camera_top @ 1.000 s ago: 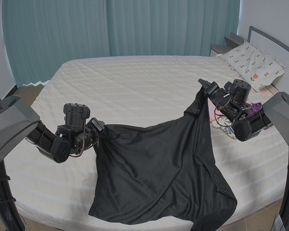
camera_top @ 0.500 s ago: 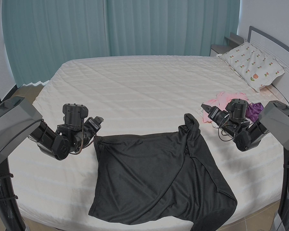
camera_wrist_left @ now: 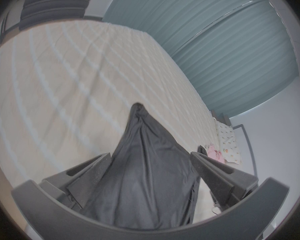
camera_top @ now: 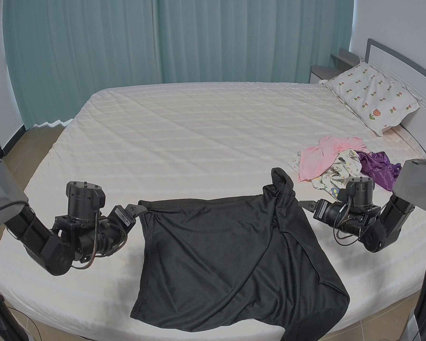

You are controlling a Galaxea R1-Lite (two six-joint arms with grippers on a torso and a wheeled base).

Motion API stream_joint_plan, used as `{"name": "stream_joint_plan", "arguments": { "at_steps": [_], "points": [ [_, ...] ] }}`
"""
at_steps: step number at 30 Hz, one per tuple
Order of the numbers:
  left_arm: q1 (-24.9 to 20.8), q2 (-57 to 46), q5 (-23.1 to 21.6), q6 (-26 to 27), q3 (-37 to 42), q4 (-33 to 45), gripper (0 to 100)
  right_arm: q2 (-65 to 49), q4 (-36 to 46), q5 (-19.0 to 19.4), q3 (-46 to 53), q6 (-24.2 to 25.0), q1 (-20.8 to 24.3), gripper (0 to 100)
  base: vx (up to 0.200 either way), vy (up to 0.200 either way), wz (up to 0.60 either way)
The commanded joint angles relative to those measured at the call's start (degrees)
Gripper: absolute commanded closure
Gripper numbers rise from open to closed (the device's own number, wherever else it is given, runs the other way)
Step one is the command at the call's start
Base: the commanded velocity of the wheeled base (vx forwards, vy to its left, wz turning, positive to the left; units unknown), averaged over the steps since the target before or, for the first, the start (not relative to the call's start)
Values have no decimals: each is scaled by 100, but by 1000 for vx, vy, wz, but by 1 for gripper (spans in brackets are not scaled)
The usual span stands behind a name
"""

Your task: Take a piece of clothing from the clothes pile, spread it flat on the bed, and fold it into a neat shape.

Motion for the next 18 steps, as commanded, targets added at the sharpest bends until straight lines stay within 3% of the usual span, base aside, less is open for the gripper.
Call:
{"name": "stream_joint_plan", "arguments": {
  "at_steps": [1,6,11,18],
  "points": [
    [-41,-613,-522,-354,981,-534,0,-109,1,63,650,-400,196,0,0,0,0],
    [-41,-525,-610,-371,1209,-745,0,76,-8,-16,800,-971,196,0,-160,0,0],
    [-120,-323,-803,-371,1350,-772,0,357,1,-473,782,-1489,258,0,-200,0,0],
    [-111,-279,-1014,-380,1376,-772,0,568,-8,-825,571,-1797,293,0,0,0,0]
  ]
}}
